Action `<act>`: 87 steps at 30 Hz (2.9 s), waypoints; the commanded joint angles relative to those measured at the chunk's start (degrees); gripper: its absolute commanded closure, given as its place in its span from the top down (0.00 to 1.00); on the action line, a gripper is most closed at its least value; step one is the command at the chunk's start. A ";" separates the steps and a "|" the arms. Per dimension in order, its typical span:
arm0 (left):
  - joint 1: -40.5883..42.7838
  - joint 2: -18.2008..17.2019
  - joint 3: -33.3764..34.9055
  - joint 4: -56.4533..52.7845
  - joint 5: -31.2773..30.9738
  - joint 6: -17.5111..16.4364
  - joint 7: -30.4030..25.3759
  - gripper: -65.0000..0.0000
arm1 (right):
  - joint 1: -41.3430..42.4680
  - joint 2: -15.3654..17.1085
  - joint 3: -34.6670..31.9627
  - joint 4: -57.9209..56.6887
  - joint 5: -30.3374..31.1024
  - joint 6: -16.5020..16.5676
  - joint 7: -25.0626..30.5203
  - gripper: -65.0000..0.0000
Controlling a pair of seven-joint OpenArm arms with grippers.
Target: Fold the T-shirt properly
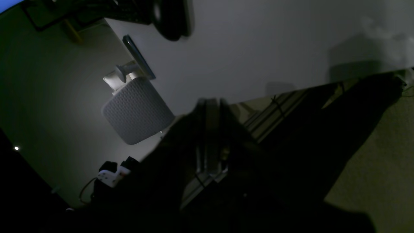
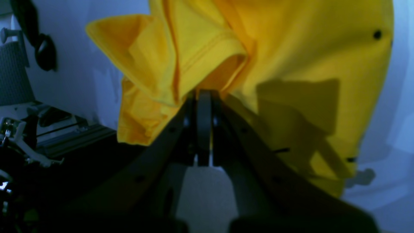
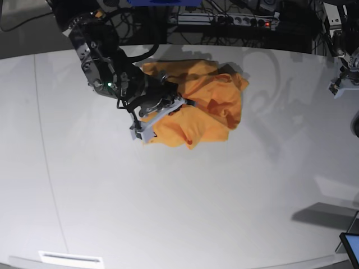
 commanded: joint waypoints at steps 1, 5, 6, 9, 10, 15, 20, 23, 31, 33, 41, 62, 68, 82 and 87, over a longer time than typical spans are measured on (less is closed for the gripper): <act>0.17 -1.09 -0.74 0.70 1.05 0.58 0.51 0.00 | 0.62 -0.35 0.15 0.77 0.42 0.16 0.39 0.00; 0.17 -1.09 -0.74 0.70 1.05 0.58 0.51 0.00 | 0.62 -0.44 0.15 0.68 0.42 0.16 0.74 0.00; 0.17 -1.09 -0.74 0.70 1.05 0.58 0.51 0.00 | 0.71 -0.44 0.15 0.59 0.42 0.16 0.74 0.00; 0.26 -1.00 -0.74 0.70 1.05 0.58 0.51 0.00 | 1.15 -0.52 0.15 0.59 0.42 0.16 0.83 0.00; 0.52 -1.00 -0.74 0.70 1.05 0.58 0.51 0.00 | 1.50 -0.88 0.15 0.51 0.42 0.16 0.83 0.00; 2.19 -1.00 -0.74 0.97 0.61 0.58 0.51 0.00 | 3.96 -3.78 -1.96 -1.52 0.42 0.16 0.83 0.00; 3.78 -1.00 -0.83 0.88 0.44 0.58 0.51 0.00 | 7.21 -5.18 -6.53 -4.68 0.42 0.16 0.92 0.00; 4.39 -0.91 -0.83 0.79 0.44 0.58 0.51 0.00 | 8.35 -5.71 -6.71 -6.00 0.33 0.16 0.92 0.00; 4.13 2.52 -0.83 1.23 0.44 0.58 0.42 0.00 | 11.96 -5.71 -10.22 -11.19 0.51 0.16 4.17 0.00; 4.13 3.04 -0.83 1.23 0.44 0.58 0.42 0.00 | 13.19 -5.71 -11.63 -13.47 0.51 0.16 5.40 0.00; 4.22 3.84 -0.83 1.23 0.44 0.58 0.42 0.00 | 17.32 -5.89 -16.64 -16.99 0.77 0.16 10.68 0.00; 2.63 4.45 -0.30 1.58 0.44 0.58 0.42 0.00 | 22.77 -11.16 -17.08 -11.19 0.77 0.16 3.29 0.00; 1.75 4.71 -0.30 1.58 0.44 0.58 0.42 0.00 | 26.20 -11.34 -16.64 -6.44 0.86 0.16 -2.95 0.00; 1.58 4.80 -0.30 1.58 0.35 0.58 0.42 0.00 | 21.72 0.53 -6.71 -6.26 0.42 0.16 -6.38 0.00; 1.58 5.15 -0.30 1.58 0.35 0.58 0.42 0.00 | 18.46 3.08 -6.09 -6.09 0.77 0.16 -2.42 0.00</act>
